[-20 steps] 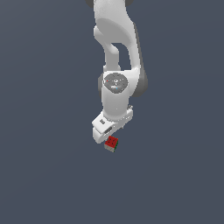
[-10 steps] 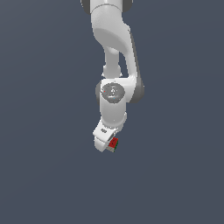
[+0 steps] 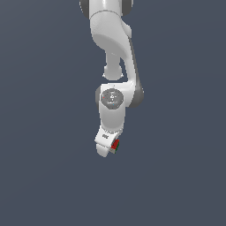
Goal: Pick up the object and move it to a goal position.
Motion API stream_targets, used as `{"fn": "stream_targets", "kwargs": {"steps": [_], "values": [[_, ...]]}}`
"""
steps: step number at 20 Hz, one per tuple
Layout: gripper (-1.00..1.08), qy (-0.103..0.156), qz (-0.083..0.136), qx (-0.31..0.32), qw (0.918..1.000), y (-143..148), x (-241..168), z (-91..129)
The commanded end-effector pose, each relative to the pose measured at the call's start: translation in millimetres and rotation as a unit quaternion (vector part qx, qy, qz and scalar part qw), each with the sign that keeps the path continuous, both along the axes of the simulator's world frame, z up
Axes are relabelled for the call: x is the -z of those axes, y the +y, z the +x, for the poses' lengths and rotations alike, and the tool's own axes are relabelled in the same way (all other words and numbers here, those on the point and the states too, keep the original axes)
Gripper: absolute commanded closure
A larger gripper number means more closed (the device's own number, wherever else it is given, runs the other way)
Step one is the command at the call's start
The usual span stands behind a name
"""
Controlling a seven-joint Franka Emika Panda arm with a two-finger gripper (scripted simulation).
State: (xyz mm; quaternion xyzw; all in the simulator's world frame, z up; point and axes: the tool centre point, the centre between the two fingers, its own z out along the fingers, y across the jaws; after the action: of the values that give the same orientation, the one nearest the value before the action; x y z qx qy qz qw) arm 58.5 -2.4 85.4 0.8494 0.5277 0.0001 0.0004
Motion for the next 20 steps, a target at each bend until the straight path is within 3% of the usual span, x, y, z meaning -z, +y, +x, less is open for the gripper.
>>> {"fn": "stream_targets", "kwargs": {"steps": [1,8,20], "values": [[-0.92,0.000,0.000,-0.009,1.0000,-0.4,1.5,0.7],[-0.92,0.000,0.000,-0.010,1.0000,-0.8,5.7,0.6],[-0.92,0.000,0.000,-0.012,0.9999,-0.6,52.6,0.1]]}}
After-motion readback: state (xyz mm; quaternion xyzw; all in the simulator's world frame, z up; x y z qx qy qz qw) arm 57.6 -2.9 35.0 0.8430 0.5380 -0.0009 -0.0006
